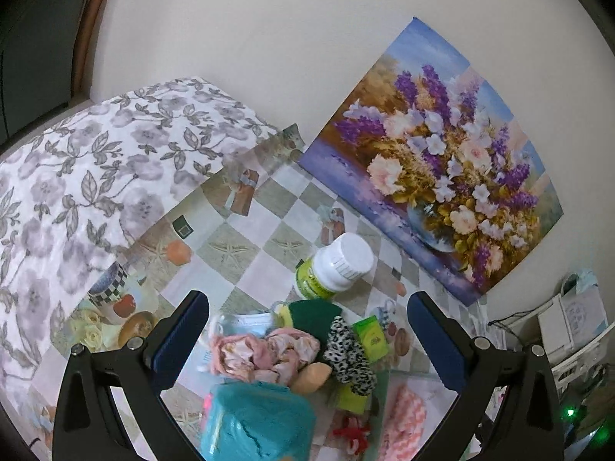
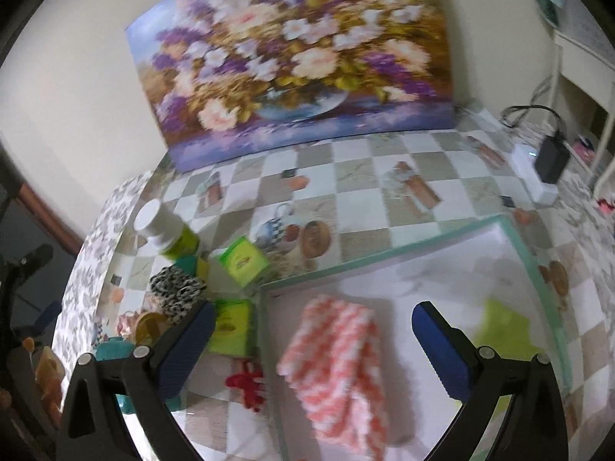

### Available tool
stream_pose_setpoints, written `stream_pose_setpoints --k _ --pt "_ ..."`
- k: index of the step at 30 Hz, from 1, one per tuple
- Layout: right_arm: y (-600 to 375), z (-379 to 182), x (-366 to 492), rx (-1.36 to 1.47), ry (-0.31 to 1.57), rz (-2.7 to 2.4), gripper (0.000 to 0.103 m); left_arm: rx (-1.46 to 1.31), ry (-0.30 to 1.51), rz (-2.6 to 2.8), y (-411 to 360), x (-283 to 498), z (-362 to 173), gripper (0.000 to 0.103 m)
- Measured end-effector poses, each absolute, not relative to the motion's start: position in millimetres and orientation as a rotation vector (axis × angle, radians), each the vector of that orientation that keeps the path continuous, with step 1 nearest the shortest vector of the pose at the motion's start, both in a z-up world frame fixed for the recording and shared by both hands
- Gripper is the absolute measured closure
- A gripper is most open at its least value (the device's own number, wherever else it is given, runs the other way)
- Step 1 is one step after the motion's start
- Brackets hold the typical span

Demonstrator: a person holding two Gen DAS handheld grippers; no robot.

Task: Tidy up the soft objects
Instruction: 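Move both grippers back from the box toward the pile, then grasp leopard-print scrunchie with right gripper while left gripper reaches tan round sponge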

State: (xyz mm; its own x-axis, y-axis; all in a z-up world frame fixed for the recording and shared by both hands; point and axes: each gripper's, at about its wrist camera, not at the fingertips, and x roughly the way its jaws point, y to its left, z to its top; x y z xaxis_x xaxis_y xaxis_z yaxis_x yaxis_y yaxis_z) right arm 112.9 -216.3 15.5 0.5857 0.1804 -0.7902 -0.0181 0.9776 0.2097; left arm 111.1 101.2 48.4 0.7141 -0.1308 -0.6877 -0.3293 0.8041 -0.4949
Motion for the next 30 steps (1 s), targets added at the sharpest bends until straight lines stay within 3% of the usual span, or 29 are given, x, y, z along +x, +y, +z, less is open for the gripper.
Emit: stream_pose_setpoints --k 23,30 --pt "-119 -25 149 0.098 1.051 0.315 0.0 -0.307 1.105 0.058 58 148 8 0.0" --pt "-106 -41 153 0.083 1.073 0.357 0.016 -0.348 1.145 0.047 60 150 -2 0.0"
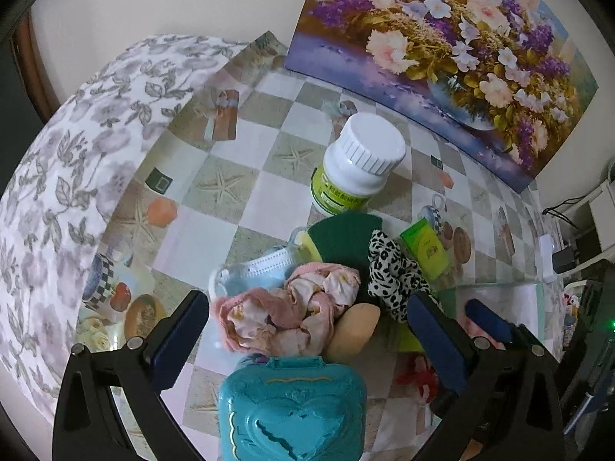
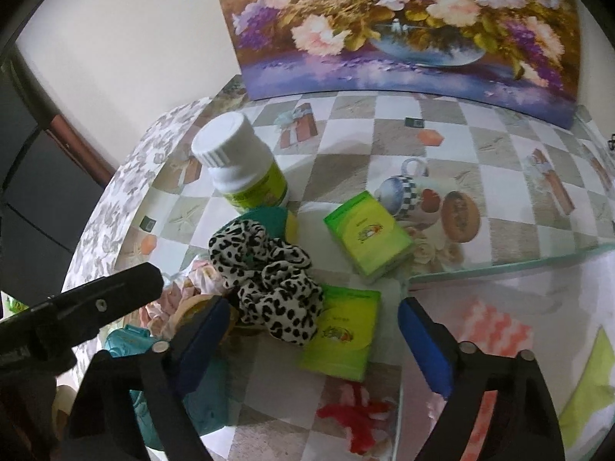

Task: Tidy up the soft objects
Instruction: 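Grasp leopard-print scrunchie with right gripper while left gripper reaches tan round sponge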

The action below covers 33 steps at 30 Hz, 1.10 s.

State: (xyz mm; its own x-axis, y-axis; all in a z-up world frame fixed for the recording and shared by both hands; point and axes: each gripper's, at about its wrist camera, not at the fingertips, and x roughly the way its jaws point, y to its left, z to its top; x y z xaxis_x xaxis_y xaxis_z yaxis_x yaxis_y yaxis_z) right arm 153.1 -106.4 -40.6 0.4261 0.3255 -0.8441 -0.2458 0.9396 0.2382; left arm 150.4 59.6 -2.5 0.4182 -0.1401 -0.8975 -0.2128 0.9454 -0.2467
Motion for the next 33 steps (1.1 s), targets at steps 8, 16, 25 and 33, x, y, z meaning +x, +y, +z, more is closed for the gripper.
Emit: stream_pose_setpoints --k 8,16,25,33 --pt "-103 -51 156 0.109 1.085 0.402 0.044 -0.325 1.148 -0.015 46 153 -2 0.016" --pt "-106 -51 157 0.147 1.091 0.438 0.062 -0.301 1.16 -0.084 32 156 -3 0.039" --pt "-111 -56 158 0.165 1.11 0.444 0.062 -0.295 1.186 -0.11 28 158 -8 0.061" --pt "-116 -60 160 0.186 1.121 0.449 0.062 -0.287 1.207 -0.088 30 157 -14 0.071"
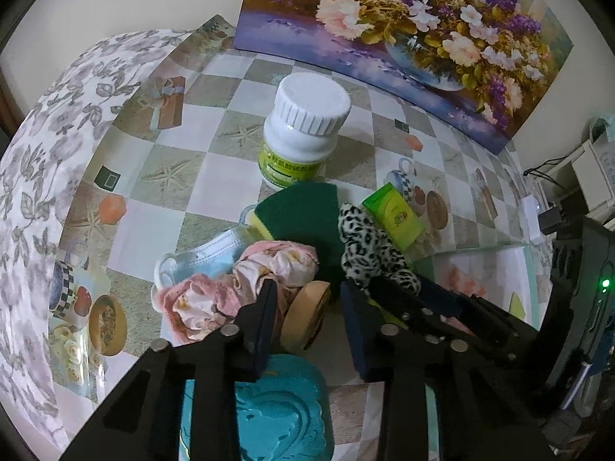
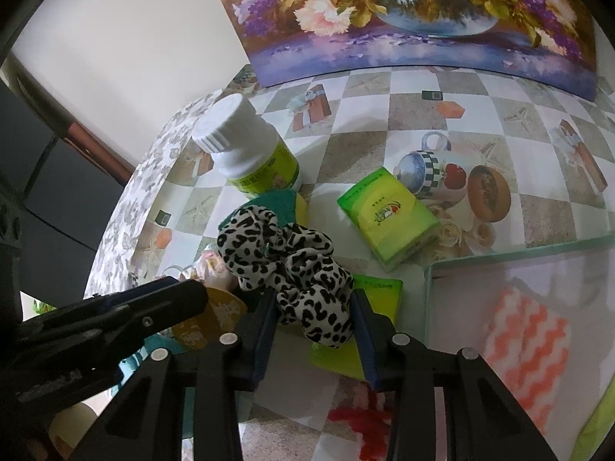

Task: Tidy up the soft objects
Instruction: 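Grasp leopard-print scrunchie with right gripper while left gripper reaches tan round sponge, then carry scrunchie in right gripper toward the box while left gripper grasps tan sponge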

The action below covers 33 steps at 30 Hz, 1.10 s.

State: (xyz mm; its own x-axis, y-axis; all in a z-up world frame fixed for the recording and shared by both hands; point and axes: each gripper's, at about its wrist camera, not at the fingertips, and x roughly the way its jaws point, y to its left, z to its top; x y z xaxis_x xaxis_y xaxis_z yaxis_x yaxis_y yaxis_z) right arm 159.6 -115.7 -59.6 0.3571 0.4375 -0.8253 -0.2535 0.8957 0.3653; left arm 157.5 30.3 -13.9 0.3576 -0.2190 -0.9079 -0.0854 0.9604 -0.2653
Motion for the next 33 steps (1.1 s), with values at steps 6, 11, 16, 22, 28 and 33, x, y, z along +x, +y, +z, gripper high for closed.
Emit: stream_pose_setpoints --k 6,11,16,22,28,33 --pt "-119 -61 161 0.208 1.126 0.452 0.062 -0.268 1.213 -0.101 26 158 -16 0.082" --pt "-120 -63 161 0.219 1.131 0.456 0.062 -0.257 1.206 -0.101 25 158 -16 0.085" --pt "-121 -60 161 0.222 1.125 0.454 0.067 -0.265 1.197 -0.092 26 158 -15 0.086" --pt "-124 -56 161 0.236 1.122 0.454 0.073 -0.274 1.173 -0.084 28 156 -7 0.086" --pt "-127 -47 161 0.243 1.115 0.467 0.076 -0.283 1.15 -0.071 30 155 0 0.086" --pt "-132 -35 160 0.256 1.094 0.473 0.076 -0.285 1.127 -0.062 30 153 7 0.086"
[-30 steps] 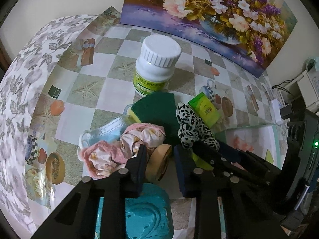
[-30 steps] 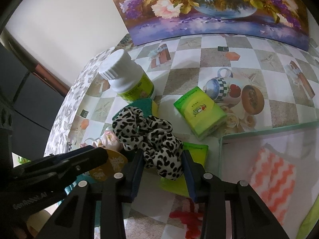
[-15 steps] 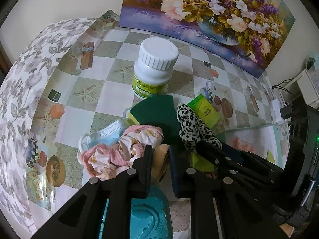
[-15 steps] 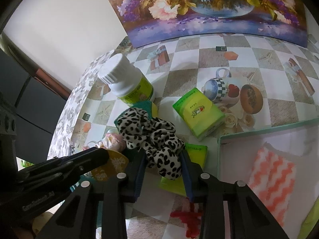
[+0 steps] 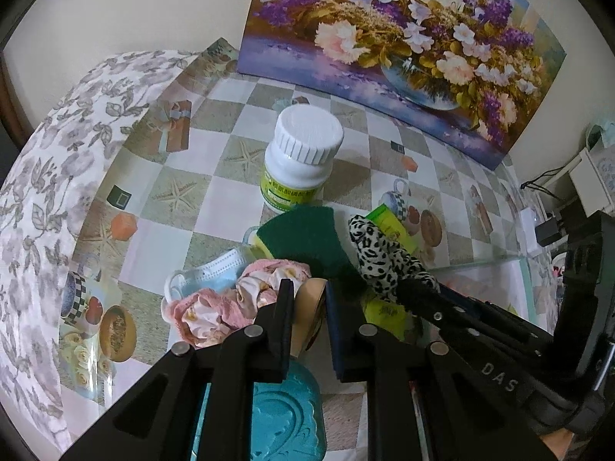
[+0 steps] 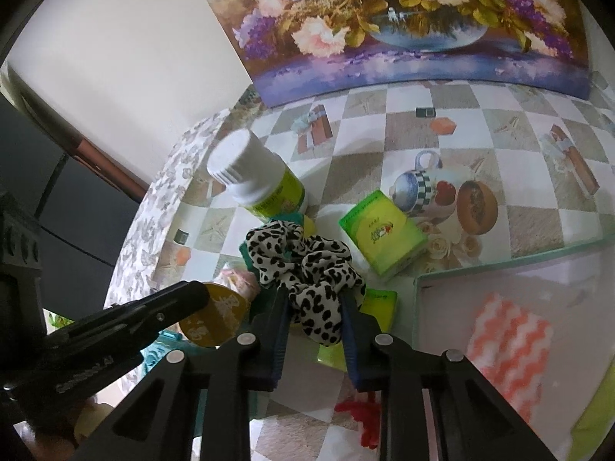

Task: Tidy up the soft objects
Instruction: 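Carry scrunchie in right gripper toward the box while left gripper grasps tan sponge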

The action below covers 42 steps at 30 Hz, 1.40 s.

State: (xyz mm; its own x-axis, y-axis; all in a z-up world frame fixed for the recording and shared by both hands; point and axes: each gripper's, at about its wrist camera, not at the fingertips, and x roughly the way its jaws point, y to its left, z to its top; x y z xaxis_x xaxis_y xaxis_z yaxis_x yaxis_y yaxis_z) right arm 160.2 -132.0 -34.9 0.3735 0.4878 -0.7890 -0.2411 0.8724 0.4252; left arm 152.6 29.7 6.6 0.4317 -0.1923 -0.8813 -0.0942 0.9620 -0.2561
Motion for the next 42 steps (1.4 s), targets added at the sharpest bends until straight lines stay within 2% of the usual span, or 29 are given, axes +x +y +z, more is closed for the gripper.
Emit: stream_pose_setpoints --k 10,22,42 --pt "-160 12 156 0.271 1.026 0.418 0.076 -0.283 1.026 -0.049 27 141 46 0.086" --pt "-253 56 146 0.286 0.98 0.106 0.077 -0.269 0.935 -0.08 -2 127 82 0.086" --pt "-406 56 113 0.408 0.97 -0.233 0.076 -0.082 1.003 -0.371 -167 119 53 0.086"
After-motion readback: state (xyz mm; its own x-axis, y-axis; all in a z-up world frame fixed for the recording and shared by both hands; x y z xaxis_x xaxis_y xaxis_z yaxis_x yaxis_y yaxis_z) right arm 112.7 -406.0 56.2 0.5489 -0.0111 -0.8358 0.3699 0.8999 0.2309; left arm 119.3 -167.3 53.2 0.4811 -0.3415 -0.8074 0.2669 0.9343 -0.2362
